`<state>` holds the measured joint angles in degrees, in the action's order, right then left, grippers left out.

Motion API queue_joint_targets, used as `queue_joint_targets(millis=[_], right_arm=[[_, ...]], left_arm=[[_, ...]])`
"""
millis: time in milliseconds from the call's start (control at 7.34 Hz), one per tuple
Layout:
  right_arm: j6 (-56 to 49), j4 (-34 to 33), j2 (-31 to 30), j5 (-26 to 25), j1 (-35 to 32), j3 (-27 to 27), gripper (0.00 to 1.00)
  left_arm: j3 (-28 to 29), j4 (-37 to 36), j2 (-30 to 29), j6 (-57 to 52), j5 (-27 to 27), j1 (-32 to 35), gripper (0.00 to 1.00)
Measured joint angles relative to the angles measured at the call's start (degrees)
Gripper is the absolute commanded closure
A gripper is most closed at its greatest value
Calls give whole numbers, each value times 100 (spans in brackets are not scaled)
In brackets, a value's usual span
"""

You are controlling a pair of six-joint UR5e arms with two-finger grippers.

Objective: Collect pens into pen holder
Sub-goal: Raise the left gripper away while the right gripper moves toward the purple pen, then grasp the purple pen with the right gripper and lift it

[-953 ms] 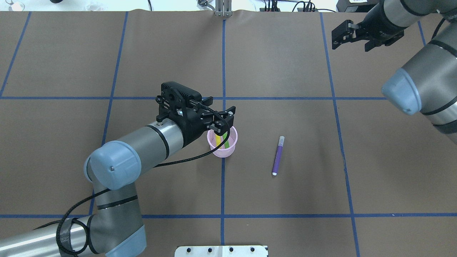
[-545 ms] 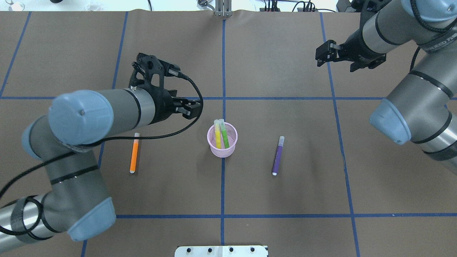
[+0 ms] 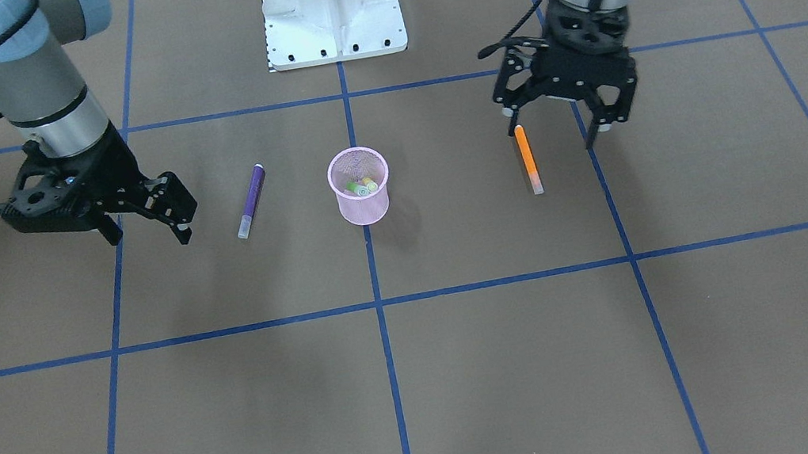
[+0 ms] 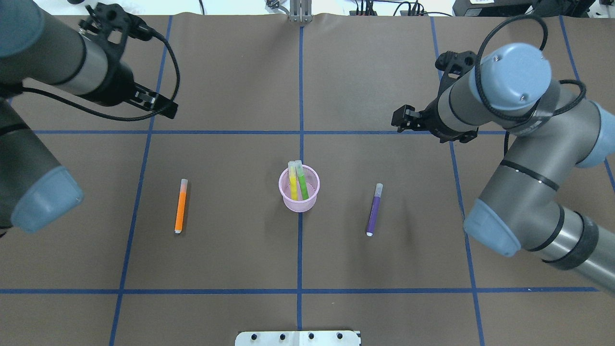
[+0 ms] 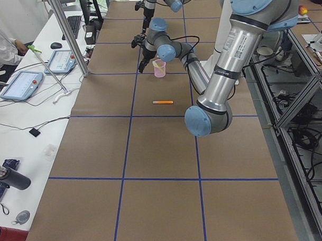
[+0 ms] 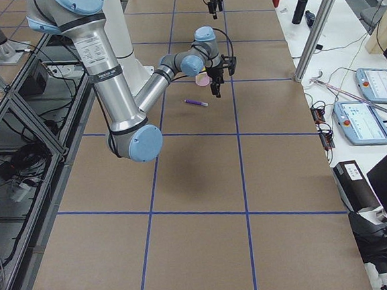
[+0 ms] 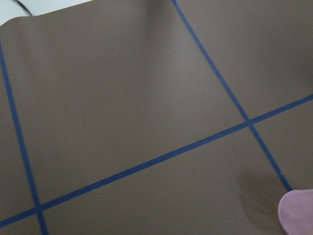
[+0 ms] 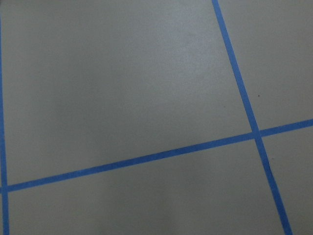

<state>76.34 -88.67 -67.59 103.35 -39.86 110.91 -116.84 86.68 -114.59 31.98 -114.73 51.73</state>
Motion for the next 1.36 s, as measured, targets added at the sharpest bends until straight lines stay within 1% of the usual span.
queue_joint_targets(millis=[136,545,681,953,1226,1362], right_arm=[[265,-1,-35,-302,326,-35,4],[1101,21,-69,-876,1100,-282,8],[1324,74,-68,-1019,1303,-421,23],[1530,358,-71,-1241,1598,-680,45],[1483,531,-55,-1266,1702,-804,64],[1383,547,-46,-1248,1713,-819,64]], left_arm=[[-79,-121,114,-231,-178,208,0],[-240,-177,204,-362,-248,324,0],[-290,-173,206,-364,-250,326,0],[-341,-167,206,-346,-249,325,0],[-401,-161,207,-312,-244,321,0],[-426,-160,214,-304,-241,320,0]])
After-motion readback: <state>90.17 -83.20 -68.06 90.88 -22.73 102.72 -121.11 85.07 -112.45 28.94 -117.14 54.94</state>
